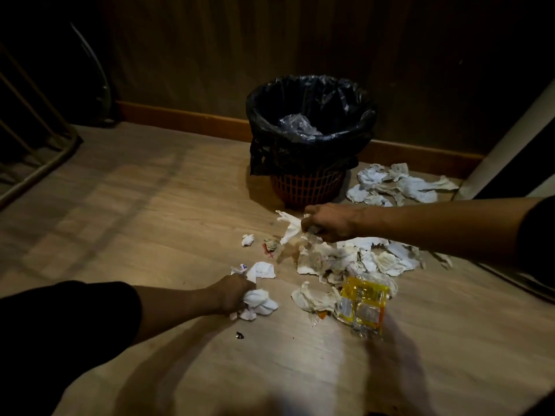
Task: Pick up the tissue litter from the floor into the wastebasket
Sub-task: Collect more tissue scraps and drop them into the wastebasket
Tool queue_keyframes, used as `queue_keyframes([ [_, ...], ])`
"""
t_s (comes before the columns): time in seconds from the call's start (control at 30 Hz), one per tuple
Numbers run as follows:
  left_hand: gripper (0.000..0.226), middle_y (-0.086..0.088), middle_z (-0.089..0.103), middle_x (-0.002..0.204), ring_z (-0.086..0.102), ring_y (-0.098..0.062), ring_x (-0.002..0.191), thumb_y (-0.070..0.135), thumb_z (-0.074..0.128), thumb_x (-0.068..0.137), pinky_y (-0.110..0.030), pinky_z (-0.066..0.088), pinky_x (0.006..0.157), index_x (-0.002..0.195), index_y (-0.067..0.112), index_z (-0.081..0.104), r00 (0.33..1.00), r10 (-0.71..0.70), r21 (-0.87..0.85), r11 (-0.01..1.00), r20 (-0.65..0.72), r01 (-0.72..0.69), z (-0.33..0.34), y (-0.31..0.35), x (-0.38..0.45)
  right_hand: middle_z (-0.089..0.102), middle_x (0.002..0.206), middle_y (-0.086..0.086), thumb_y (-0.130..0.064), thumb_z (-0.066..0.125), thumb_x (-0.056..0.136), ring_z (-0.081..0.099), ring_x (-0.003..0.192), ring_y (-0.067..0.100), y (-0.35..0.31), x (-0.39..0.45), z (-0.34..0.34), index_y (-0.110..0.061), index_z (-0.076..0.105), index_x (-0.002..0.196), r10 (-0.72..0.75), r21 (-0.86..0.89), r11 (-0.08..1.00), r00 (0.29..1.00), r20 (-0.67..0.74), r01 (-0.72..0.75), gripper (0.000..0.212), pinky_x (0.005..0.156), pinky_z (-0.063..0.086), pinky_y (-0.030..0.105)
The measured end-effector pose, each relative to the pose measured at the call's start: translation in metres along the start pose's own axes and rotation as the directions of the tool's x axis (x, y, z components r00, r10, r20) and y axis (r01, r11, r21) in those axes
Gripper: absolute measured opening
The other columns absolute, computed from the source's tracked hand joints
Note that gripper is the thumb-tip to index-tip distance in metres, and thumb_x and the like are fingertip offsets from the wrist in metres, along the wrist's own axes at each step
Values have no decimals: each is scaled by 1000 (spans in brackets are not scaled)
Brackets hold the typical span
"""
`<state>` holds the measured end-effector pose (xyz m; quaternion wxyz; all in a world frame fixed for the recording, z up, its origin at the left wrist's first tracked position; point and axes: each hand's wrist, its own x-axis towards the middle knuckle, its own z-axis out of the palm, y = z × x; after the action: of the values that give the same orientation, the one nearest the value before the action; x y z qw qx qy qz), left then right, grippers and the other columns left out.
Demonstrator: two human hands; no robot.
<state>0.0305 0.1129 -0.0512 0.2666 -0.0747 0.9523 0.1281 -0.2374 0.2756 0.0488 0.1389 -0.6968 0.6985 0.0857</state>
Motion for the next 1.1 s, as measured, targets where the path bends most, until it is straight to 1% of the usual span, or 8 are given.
queue_keyframes([
  [0.1, 16, -19, 69, 100, 63, -35, 96, 18, 65, 80, -33, 45, 76, 91, 7, 66, 995, -3, 3, 1000, -97, 3, -22, -8, 1, 52, 111, 1, -23, 65, 85, 60, 92, 22, -6, 8, -17, -24, 61, 119, 23, 58, 998, 996, -89, -18, 34, 79, 52, 37],
  [0.27, 27, -15, 73, 95, 67, -32, 90, 33, 68, 77, -26, 37, 67, 90, 9, 70, 932, -62, -91, 995, -357, 32, -89, -25, -12, 56, 116, 4, -27, 65, 86, 62, 98, 26, -22, 23, -70, -23, 64, 121, 43, 156, 988, 948, -316, 8, 36, 83, 52, 39],
  [0.37, 41, -15, 72, 87, 67, -33, 85, 44, 59, 67, -25, 33, 64, 86, 9, 69, 846, -78, -140, 990, -528, 4, -129, -34, -24, 57, 114, 2, -26, 68, 86, 61, 98, 22, -23, 24, -112, -25, 64, 120, 44, 178, 983, 888, -458, 43, 34, 83, 51, 38],
  [0.53, 35, -15, 73, 91, 68, -32, 85, 33, 68, 67, -27, 41, 67, 93, 10, 72, 737, -89, -134, 991, -670, -3, -194, -36, -37, 57, 109, 1, -31, 70, 84, 60, 95, 19, -7, 17, -165, -27, 66, 116, 169, 256, 967, 731, -661, 9, 32, 81, 50, 35],
  [0.67, 45, -18, 75, 94, 71, -32, 91, 33, 64, 62, -33, 51, 73, 99, 8, 75, 624, -92, -149, 988, -776, -40, -240, -29, -40, 59, 109, 3, -24, 72, 84, 60, 101, 24, 23, 13, -178, -27, 68, 114, 362, 373, 919, 639, -678, -126, 30, 86, 51, 39],
  [0.83, 34, -18, 75, 91, 71, -33, 92, 29, 68, 68, -38, 54, 75, 93, 8, 75, 493, -162, -229, 970, -855, -79, -293, -7, -37, 56, 136, 9, 1, 61, 87, 54, 125, 28, 52, 14, -182, -25, 68, 120, 610, 571, 779, 525, -594, -259, 42, 98, 49, 36],
  [1.0, 30, -15, 73, 101, 68, -30, 96, 22, 72, 78, -37, 55, 80, 105, 10, 72, 420, -247, -331, 933, -873, -140, -329, 18, -15, 58, 131, 14, -2, 55, 92, 65, 86, 23, 70, 18, -183, -29, 50, 143, 674, 667, 704, 528, -517, -245, 58, 83, 59, 45],
  [1.1, 35, -14, 71, 107, 67, -30, 99, 24, 70, 81, -39, 56, 83, 113, 10, 68, 411, -290, -376, 915, -864, -145, -347, 29, 4, 44, 150, 11, 0, 57, 89, 48, 132, 31, 85, 25, -174, -33, 39, 148, 713, 715, 660, 492, -500, -229, 70, 107, 46, 49],
])
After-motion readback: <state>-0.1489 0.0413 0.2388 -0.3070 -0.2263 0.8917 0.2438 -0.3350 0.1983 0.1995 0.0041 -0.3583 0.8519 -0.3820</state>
